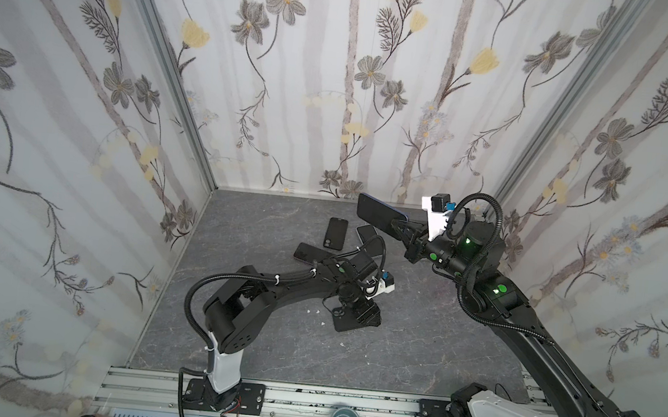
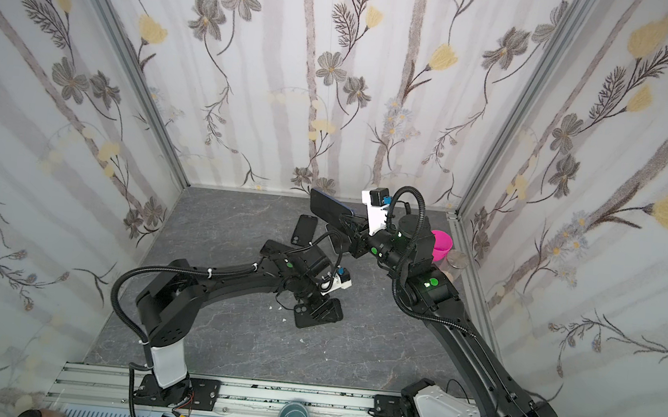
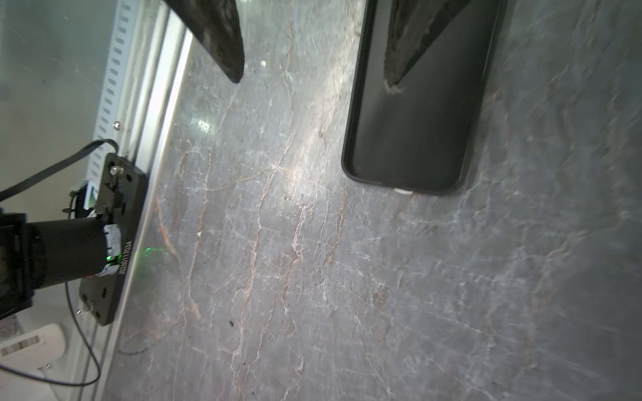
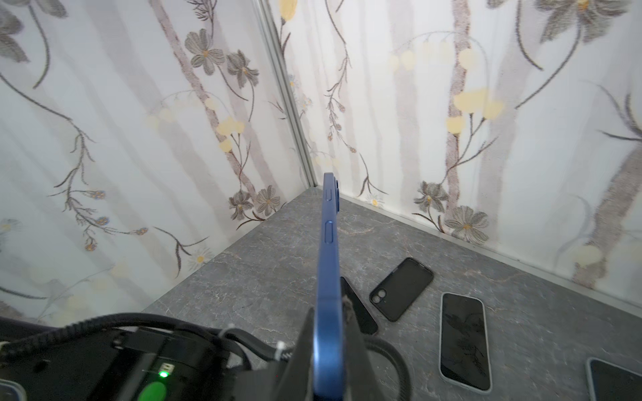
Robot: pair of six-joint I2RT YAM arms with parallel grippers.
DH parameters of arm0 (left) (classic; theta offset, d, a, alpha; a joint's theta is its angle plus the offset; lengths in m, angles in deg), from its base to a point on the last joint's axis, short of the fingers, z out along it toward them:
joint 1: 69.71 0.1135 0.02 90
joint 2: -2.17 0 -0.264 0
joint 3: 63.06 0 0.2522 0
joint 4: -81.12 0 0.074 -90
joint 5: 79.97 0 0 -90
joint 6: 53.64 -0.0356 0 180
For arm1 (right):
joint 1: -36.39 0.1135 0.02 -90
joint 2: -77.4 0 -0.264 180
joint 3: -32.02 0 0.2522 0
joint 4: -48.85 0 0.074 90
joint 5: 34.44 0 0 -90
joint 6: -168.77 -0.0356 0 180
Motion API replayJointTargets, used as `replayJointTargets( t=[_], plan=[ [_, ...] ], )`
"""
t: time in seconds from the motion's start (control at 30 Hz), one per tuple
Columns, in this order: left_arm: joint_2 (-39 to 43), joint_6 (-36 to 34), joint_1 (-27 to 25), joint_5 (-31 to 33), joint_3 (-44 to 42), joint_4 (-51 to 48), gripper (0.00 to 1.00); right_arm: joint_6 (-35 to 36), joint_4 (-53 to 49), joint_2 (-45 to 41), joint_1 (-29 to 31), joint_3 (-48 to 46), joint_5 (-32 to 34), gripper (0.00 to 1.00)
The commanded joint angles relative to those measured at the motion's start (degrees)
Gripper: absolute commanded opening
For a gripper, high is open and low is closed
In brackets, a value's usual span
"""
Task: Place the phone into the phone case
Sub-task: 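Carry the black case nearer with the left gripper while the right brings the phone, then insert the phone's edge into the case with the right gripper while the left holds it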
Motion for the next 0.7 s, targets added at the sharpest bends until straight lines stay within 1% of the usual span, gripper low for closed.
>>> replayJointTargets(
  t=[0.0,0.07,0.13,0.2,0.27,0.33,0.37,0.47,0.53,0.6,0.67],
  plan=[
    [6.6,7.0,1.7,0.9,-6.0,4.9,0.64,-4.9,0.9,-3.1,-2.9,-1.0,6.6,0.0],
    [11.5,11.0,3.2,1.0,-10.5,6.2,0.64,-6.8,-1.1,-4.5,-5.7,-1.5,7.7,0.0],
    [15.7,14.8,4.6,1.7,-14.3,6.9,0.61,-7.1,-4.4,-4.7,-7.5,-1.0,6.9,0.0],
    [19.5,19.5,5.5,3.2,-17.9,8.5,0.55,-6.6,-8.7,-3.7,-8.3,-0.1,4.5,0.0],
    [22.8,24.4,5.9,5.6,-20.9,10.3,0.49,-5.8,-14.0,-2.0,-8.5,1.3,0.6,0.0],
    [25.4,28.4,6.0,7.3,-23.4,12.5,0.39,-5.7,-18.3,-0.2,-8.6,2.0,-3.2,0.0],
    [26.6,30.4,5.9,8.4,-24.7,13.7,0.37,-5.6,-20.6,0.6,-8.5,2.2,-5.3,0.0],
    [29.9,35.5,5.9,13.0,-28.5,16.7,0.37,-5.7,-25.4,2.0,-8.5,1.4,-9.6,0.0],
    [31.6,37.6,6.1,15.8,-30.6,17.5,0.39,-6.0,-27.4,2.4,-8.6,-0.2,-11.7,0.0],
    [32.3,38.3,6.3,17.1,-31.8,17.8,0.42,-6.2,-28.2,2.8,-8.5,-2.5,-14.4,0.0],
    [31.8,38.2,6.5,17.7,-32.0,16.8,0.43,-6.8,-28.8,3.8,-8.4,-4.8,-16.7,0.0]
  ],
)
